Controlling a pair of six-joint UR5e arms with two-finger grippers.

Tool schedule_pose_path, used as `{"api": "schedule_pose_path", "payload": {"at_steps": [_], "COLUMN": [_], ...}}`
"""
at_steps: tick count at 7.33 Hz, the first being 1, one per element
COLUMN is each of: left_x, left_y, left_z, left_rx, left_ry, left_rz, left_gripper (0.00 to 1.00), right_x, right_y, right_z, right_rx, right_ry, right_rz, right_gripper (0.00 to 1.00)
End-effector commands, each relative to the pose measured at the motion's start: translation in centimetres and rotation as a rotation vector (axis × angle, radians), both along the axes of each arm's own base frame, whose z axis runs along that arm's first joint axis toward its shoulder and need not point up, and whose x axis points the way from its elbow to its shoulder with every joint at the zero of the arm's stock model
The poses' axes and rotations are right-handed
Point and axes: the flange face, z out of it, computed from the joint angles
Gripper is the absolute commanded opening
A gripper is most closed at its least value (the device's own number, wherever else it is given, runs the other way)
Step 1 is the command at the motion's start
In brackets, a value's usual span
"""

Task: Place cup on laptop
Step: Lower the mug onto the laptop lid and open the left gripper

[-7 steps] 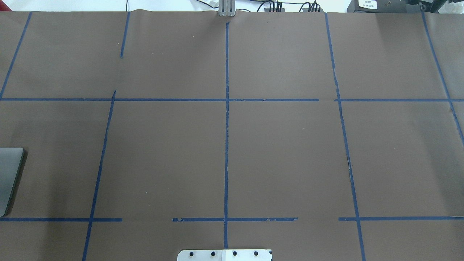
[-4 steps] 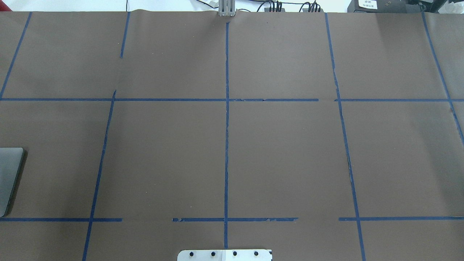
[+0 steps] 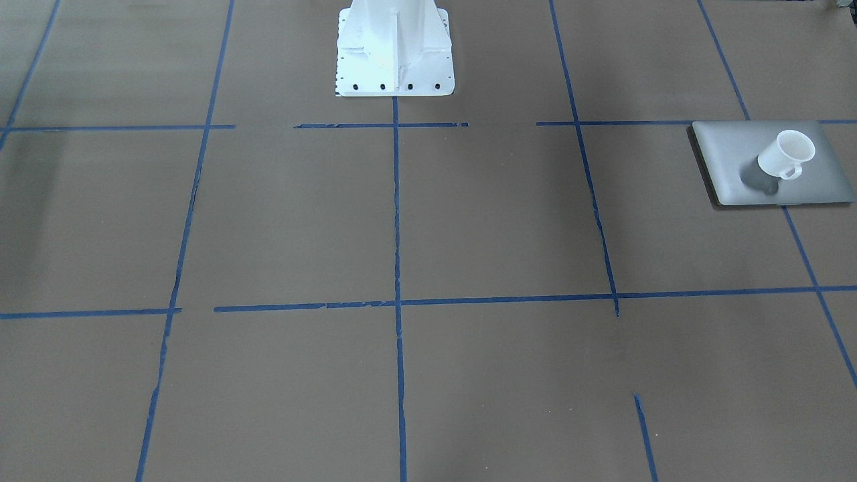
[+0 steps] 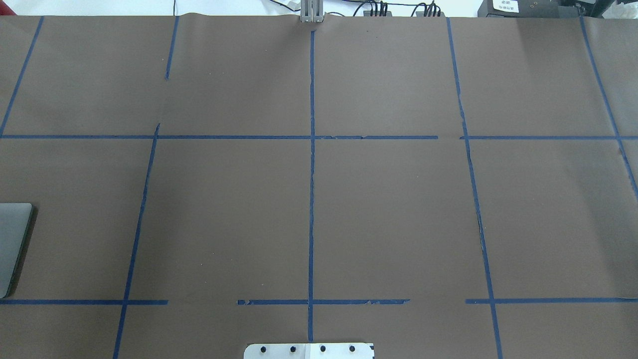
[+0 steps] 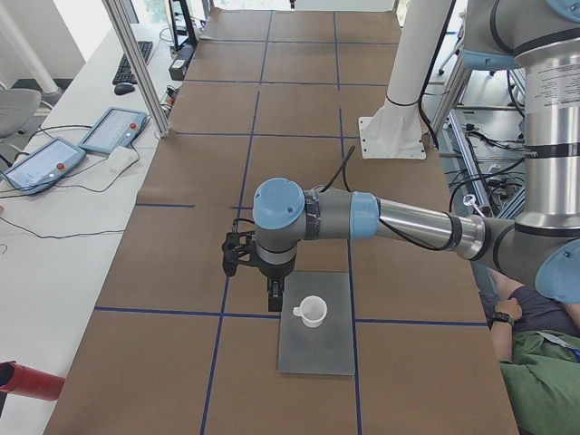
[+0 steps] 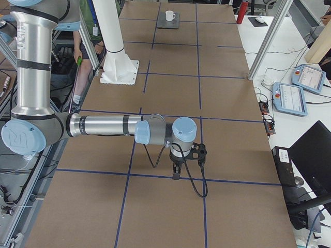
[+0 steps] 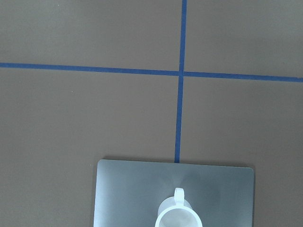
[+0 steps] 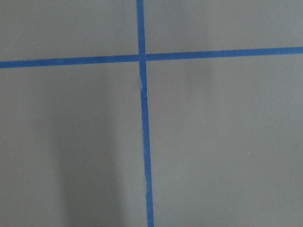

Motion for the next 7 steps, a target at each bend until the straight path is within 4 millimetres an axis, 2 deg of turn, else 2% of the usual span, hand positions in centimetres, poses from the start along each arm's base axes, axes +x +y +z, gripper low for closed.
{"api": "schedule_pose_path", "payload": {"at_steps": [1,2,4,5,6,7], "left_x": [0.3,1.2,5.9,6.8,6.8,6.8], "left_y": [0.3,0.0,-1.5,-1.8,-1.8,-1.8], "left_z": [6.9,7.8,6.9,5.5,4.0,4.3], "left_rx": [-0.009,-0.001,-0.019,-0.029,-0.002,-0.004], "left_ry": [0.003,-0.004,-0.005,-0.003,-0.005,-0.008], "left_rz": [0.005,0.027,0.104,0.082,0.082,0.084], "left_gripper": [1.0,1.0,1.0,1.0,1.0,1.0], "right_x": [0.0,0.0,0.0,0.0,0.0,0.0], "right_y": [0.0,0.0,0.0,0.0,0.0,0.0], "right_z": [0.0,0.0,0.0,0.0,0.0,0.0], "right_rx": [0.0,0.0,0.0,0.0,0.0,0.0], "right_ry": [0.0,0.0,0.0,0.0,0.0,0.0], "right_rz": [0.0,0.0,0.0,0.0,0.0,0.0], "right_gripper": [1.0,1.0,1.0,1.0,1.0,1.0]}}
